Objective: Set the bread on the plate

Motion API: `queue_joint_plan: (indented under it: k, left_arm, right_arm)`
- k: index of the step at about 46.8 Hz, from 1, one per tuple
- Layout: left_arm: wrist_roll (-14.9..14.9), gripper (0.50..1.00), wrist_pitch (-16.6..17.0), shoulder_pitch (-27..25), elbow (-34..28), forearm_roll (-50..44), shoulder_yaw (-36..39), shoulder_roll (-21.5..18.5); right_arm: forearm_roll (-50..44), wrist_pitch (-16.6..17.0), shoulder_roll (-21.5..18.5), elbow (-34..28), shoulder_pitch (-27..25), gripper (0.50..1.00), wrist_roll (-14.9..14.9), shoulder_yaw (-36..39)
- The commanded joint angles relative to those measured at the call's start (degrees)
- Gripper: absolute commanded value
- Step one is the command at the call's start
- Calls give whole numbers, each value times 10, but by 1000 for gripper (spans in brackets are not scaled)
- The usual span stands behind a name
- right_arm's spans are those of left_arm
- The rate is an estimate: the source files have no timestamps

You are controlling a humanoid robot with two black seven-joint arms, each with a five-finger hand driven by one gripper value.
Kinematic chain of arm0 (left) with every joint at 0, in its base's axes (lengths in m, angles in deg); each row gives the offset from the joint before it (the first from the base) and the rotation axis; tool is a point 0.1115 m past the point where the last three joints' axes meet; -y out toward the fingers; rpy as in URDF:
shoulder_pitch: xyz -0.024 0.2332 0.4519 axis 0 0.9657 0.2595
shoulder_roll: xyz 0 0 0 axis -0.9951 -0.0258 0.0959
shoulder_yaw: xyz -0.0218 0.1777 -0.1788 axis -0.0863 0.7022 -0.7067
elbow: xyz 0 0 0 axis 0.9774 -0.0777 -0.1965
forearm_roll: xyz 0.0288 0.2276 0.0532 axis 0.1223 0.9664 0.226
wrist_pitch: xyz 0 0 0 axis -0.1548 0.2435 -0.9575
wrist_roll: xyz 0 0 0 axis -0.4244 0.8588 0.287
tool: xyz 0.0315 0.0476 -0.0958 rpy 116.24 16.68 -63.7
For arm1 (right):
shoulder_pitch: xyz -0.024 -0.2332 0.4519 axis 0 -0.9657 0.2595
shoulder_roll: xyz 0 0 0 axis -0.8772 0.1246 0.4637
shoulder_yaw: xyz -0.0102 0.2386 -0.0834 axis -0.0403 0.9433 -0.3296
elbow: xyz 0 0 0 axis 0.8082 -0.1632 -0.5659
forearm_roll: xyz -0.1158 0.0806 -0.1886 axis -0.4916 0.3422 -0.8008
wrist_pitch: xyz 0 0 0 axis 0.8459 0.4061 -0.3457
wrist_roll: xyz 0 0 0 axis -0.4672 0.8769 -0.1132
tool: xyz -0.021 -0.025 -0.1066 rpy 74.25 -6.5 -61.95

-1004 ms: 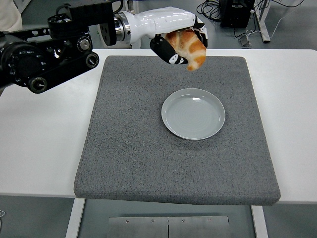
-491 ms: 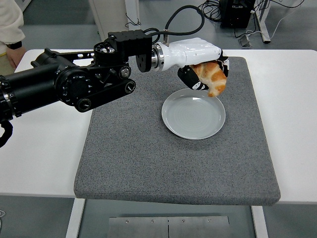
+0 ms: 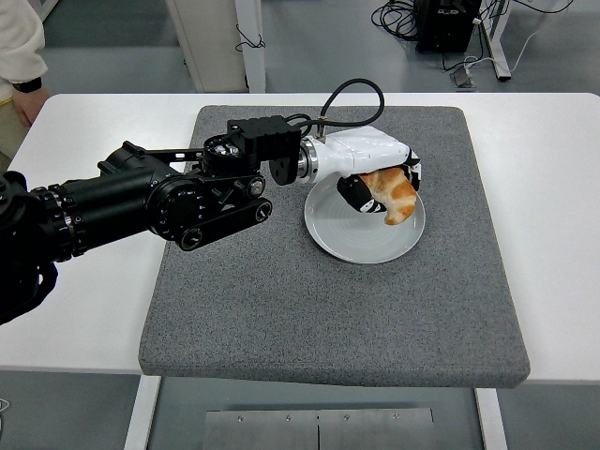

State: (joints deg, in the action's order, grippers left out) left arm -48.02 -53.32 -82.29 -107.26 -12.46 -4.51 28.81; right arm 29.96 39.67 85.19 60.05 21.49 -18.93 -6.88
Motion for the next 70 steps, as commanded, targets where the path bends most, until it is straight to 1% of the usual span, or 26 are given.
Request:
queue_joint_plan:
  k: [1,11,18,29,38,52,56,70]
  left_arm:
    - [0,500,1,8,4,1,1,1]
    - [5,500,8,34,20,1,6,2]
    - [6,500,20,39,30,0,21,8]
    - [9,500,28,50,40,-2,21,8]
    - [9,500,41,57,42,-2,21,8]
    - [9,500,45,77,49,-1,22,8]
    - [9,500,50,79,54,-1,22,8]
    - [3,500,50,81,55,-2,22,8]
  right_arm:
    - [0,0,0,0,0,1000,0,0]
    - [0,0,0,0,0,1000,0,0]
    - [0,1,0,0,0,1000,0,0]
    - [0,0,0,0,0,1000,0,1]
    - [0,0,0,0,0,1000,0,0]
    - [0,0,0,0,0,1000,0,0]
    - [0,0,0,0,0,1000,0,0]
    - [-1,1,0,0,0,1000,0,0]
